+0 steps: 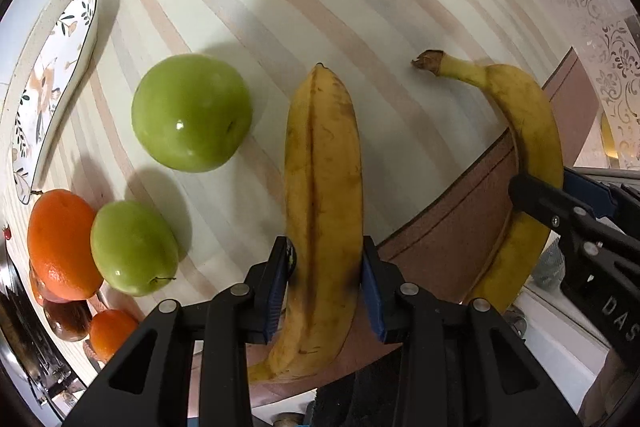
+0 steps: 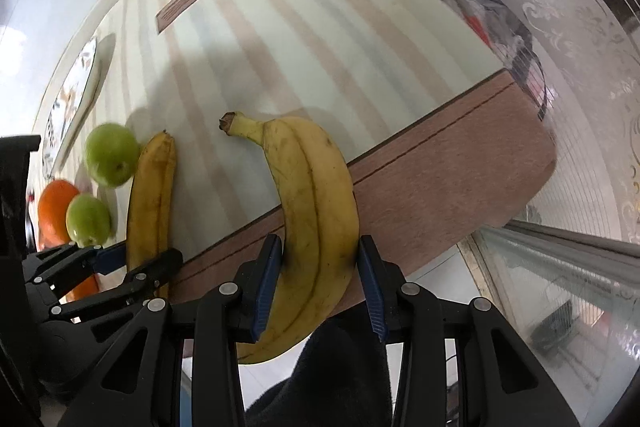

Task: Organize fruits
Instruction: 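Close the left tool on one banana while the right tool grasps the other banana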

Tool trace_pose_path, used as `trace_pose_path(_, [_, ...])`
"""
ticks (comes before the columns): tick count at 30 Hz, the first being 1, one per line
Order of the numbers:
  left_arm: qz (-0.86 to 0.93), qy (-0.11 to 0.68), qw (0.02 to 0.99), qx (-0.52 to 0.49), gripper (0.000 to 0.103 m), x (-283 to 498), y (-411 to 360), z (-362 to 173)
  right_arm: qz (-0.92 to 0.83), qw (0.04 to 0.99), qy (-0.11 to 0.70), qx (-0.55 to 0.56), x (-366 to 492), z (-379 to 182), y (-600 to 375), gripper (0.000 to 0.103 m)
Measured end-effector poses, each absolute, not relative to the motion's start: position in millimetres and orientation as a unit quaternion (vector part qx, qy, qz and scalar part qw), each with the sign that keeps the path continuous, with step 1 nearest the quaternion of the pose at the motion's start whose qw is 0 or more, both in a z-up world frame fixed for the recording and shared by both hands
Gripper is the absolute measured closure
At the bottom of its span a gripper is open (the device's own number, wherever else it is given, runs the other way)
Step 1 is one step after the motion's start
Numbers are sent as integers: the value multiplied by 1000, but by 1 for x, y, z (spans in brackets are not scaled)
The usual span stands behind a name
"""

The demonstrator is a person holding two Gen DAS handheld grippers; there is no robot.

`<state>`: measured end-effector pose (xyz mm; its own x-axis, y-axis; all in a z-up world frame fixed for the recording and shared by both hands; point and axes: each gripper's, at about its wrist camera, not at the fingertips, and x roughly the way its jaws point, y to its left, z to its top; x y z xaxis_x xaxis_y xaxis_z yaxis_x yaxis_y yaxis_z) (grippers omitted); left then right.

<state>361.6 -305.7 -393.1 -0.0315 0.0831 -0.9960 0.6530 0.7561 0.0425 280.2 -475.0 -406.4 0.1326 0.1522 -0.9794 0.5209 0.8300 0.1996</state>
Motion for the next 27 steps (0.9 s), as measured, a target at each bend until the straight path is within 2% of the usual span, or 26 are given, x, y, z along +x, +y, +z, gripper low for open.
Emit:
trace_pose_path(6, [-215, 688, 650, 241, 70, 385, -311, -395, -136, 710, 653, 224, 289, -407, -464, 57])
trace_pose_path(8, [-212, 684, 654, 245, 72, 387, -310, -395, -140, 716, 649, 213, 289, -406, -461, 60])
trace_pose_path(14, [-211, 680, 658, 246, 72, 369, -312, -377, -129, 711, 639, 263, 280, -403, -471, 62])
trace_pose_path(19, [-223, 674, 670, 217, 72, 364, -307, -346, -100, 718, 624, 292, 276, -383, -478, 62])
trace_pose_path(27, [-231, 651, 711, 130, 72, 394, -255, -256, -50, 751, 587, 298, 296, -315, -470, 63])
